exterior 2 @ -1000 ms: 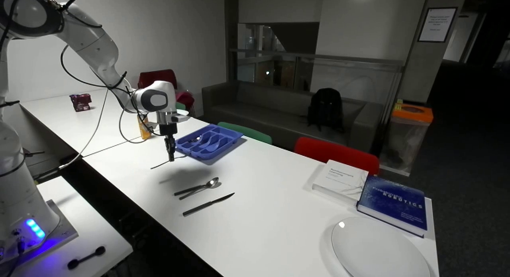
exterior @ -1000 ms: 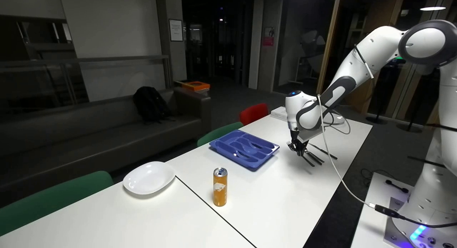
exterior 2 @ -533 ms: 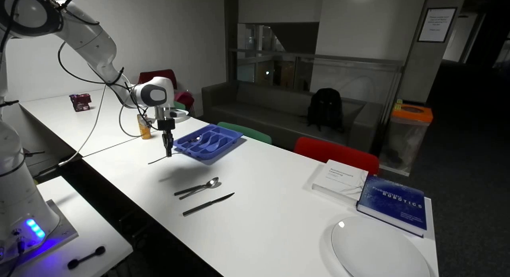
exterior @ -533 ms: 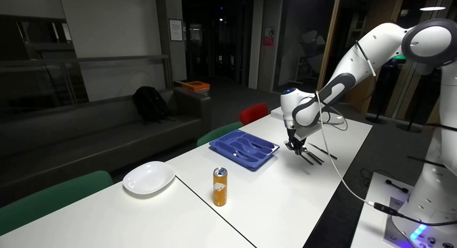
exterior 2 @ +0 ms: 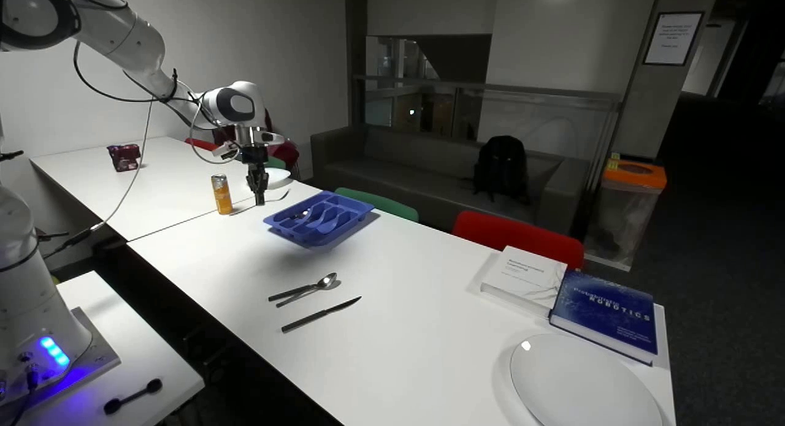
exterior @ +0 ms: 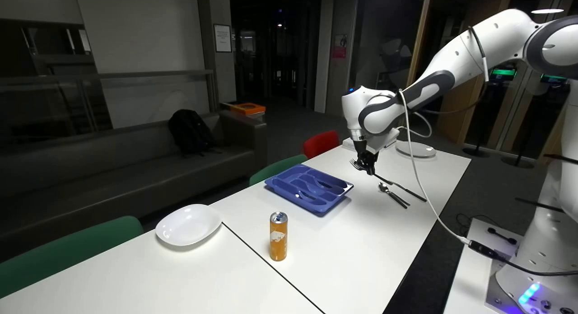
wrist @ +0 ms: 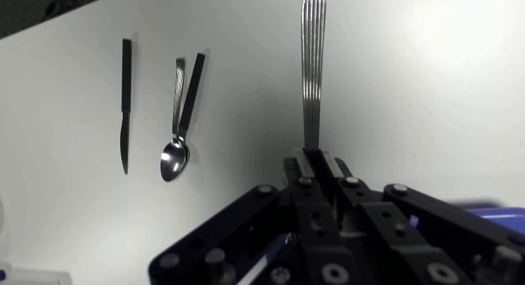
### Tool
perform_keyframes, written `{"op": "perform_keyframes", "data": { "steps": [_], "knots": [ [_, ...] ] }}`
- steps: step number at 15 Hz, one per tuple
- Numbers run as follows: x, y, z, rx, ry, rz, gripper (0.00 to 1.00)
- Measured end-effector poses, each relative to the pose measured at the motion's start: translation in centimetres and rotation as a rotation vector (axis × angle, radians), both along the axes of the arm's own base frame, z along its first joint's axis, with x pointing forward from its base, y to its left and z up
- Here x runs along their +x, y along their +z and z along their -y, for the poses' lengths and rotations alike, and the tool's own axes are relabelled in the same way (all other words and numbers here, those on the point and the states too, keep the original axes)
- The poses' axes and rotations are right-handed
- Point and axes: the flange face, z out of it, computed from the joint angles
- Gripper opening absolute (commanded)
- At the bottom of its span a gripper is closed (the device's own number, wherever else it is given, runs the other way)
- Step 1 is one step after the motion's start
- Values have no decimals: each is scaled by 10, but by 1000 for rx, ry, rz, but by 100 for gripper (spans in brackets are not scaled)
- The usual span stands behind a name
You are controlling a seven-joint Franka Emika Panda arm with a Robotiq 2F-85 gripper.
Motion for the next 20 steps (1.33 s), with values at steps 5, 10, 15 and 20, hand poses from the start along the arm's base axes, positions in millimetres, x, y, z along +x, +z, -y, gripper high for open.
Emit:
{"op": "perform_keyframes", "data": {
  "steps": [5, 10, 15, 20],
  "knots": [
    [34, 29, 29, 66, 179, 10, 2],
    [74, 16, 47, 144, 247, 7, 2],
    [116, -23, 31, 159, 269, 0, 2],
    [150, -42, 34, 148, 267, 26, 2]
  ]
}}
